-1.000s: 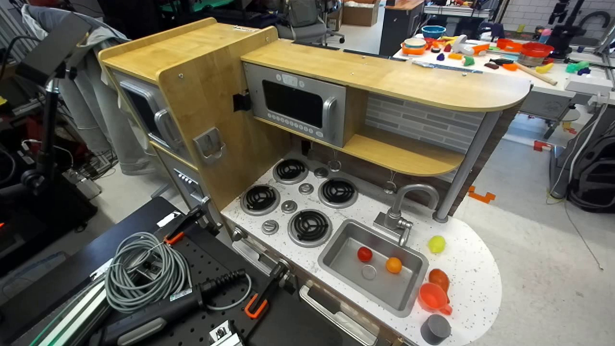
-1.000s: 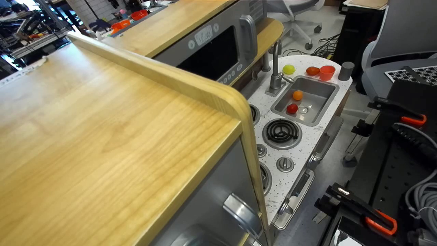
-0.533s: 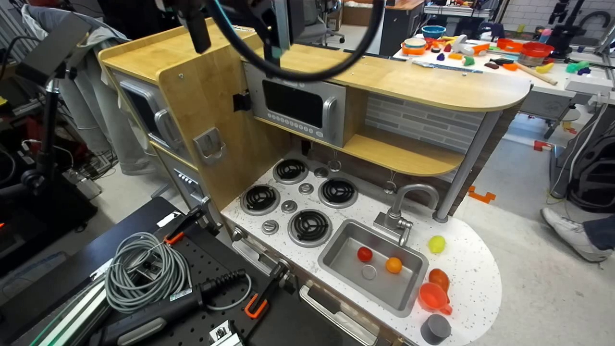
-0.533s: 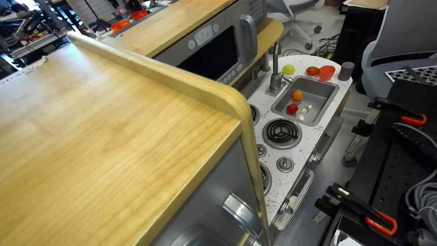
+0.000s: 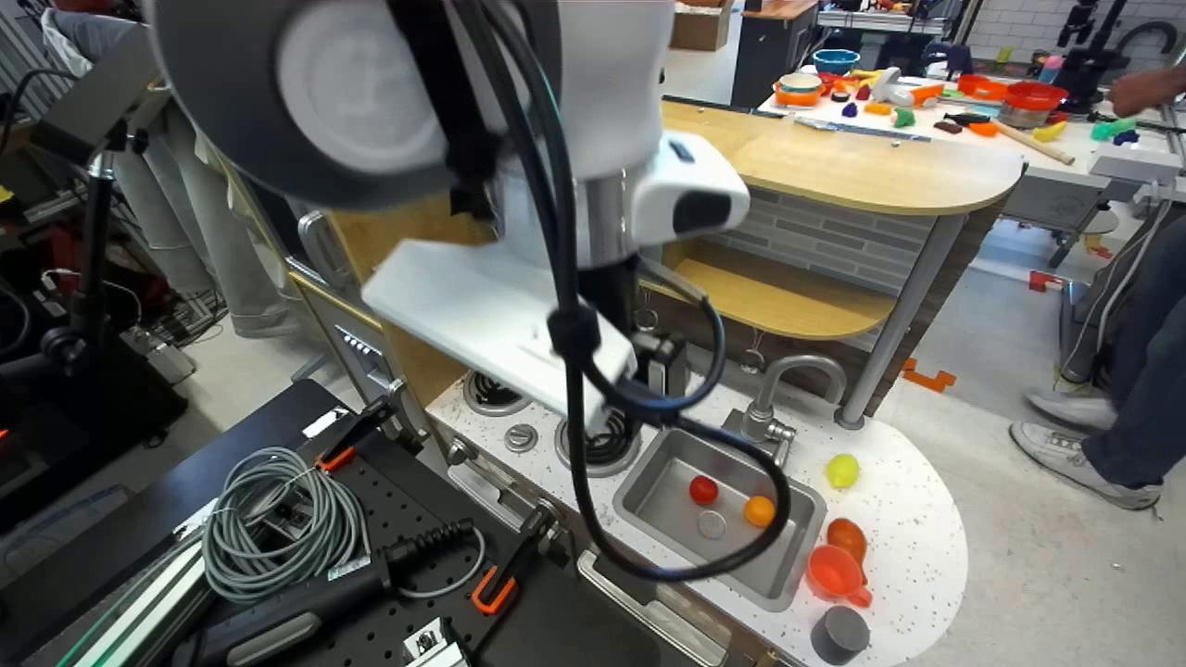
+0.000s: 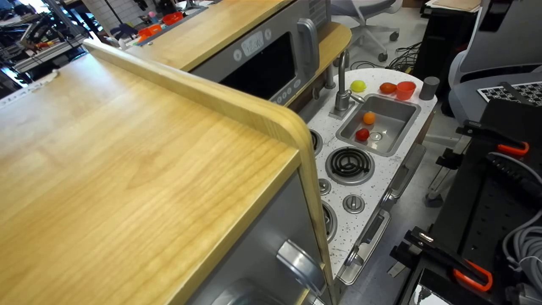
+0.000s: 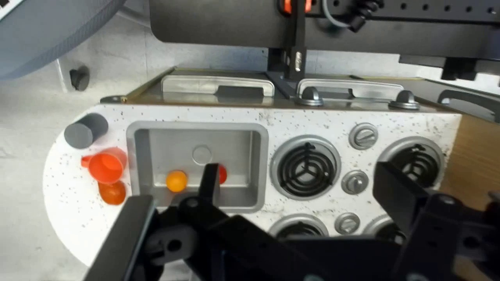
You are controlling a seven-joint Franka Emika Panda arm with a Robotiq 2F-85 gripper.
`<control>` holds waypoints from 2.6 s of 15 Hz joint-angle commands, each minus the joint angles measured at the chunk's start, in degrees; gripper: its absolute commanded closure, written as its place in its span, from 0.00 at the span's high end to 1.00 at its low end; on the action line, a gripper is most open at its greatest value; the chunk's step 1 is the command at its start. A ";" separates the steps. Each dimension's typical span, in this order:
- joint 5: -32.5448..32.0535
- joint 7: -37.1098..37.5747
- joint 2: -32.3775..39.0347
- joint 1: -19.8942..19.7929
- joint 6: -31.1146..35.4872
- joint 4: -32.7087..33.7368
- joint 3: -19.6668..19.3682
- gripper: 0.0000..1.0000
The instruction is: Pick up the tomato from the sink and put it on the stove
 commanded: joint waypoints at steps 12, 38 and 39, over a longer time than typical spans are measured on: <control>-6.02 19.23 43.88 -6.69 14.00 19.68 -0.52 1.00; -5.88 22.22 67.71 -4.86 10.86 48.79 6.51 1.00; -6.09 21.92 67.49 -4.65 11.17 48.51 6.88 1.00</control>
